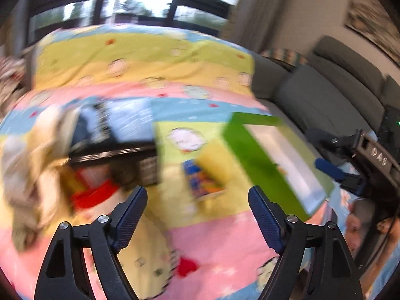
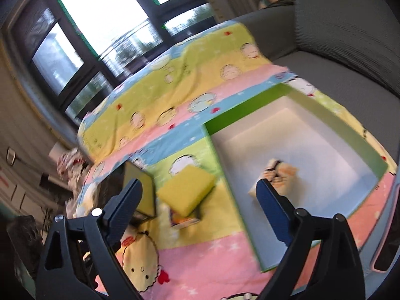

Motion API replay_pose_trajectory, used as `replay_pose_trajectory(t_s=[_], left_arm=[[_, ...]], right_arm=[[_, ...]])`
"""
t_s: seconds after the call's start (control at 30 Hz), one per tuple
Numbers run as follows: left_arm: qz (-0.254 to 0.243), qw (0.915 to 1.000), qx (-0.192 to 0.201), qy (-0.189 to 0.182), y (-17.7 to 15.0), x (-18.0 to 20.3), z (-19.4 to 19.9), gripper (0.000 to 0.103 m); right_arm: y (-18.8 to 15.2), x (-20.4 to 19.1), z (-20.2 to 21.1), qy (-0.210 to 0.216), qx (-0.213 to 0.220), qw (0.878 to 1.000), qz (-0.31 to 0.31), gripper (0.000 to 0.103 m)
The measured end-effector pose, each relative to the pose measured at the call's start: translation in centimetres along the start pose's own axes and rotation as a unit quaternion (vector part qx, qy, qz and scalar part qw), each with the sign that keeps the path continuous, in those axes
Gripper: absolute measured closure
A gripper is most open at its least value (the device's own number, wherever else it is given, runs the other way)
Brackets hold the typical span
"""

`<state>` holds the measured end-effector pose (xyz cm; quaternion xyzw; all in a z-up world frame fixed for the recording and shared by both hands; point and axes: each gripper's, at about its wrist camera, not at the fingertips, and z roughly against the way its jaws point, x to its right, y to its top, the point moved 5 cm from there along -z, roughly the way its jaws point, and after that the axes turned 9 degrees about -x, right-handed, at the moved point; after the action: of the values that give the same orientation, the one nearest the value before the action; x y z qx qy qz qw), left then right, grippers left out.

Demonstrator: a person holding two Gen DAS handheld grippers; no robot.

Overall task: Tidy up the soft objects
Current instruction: 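Move the right tool back to the yellow sponge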

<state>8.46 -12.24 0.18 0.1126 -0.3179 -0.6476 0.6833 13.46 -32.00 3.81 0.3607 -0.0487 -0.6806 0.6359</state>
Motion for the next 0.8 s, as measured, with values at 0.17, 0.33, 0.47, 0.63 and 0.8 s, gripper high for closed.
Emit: replay_pose_trajectory(t_s=[0.17,0.33,0.47,0.63,0.8], left_arm=[[0.047,0.998,-0.006,0.041,-2.1,-3.9,0.2,0.019],[0.09,0.9953,-0.012,0.035,-4.0,-6.6,-0.1,0.019],[0.102,0.993,-0.012,0.058,-4.4,-8.1,0.1,0.02],[0.111,0.9918,-0.013,0.061,-4.6,-9.2,0.3,0.02],[0.119,0.9897,-0.012,0.079,-4.6,-10.3,0.6,0.019]], right_arm=[[-1.0,-3.3,-4.1,-0.019,-0.05,0.998,0.041,0.011],[-1.5,-3.6,-9.5,-0.049,-0.093,0.994,-0.001,0.013],[-1.2,-3.7,-11.9,-0.083,-0.101,0.991,-0.013,0.012],[-1.1,-3.8,-14.3,-0.101,-0.114,0.988,-0.017,0.012],[-1.6,-3.4,-16.2,-0.131,-0.128,0.983,-0.02,0.021]])
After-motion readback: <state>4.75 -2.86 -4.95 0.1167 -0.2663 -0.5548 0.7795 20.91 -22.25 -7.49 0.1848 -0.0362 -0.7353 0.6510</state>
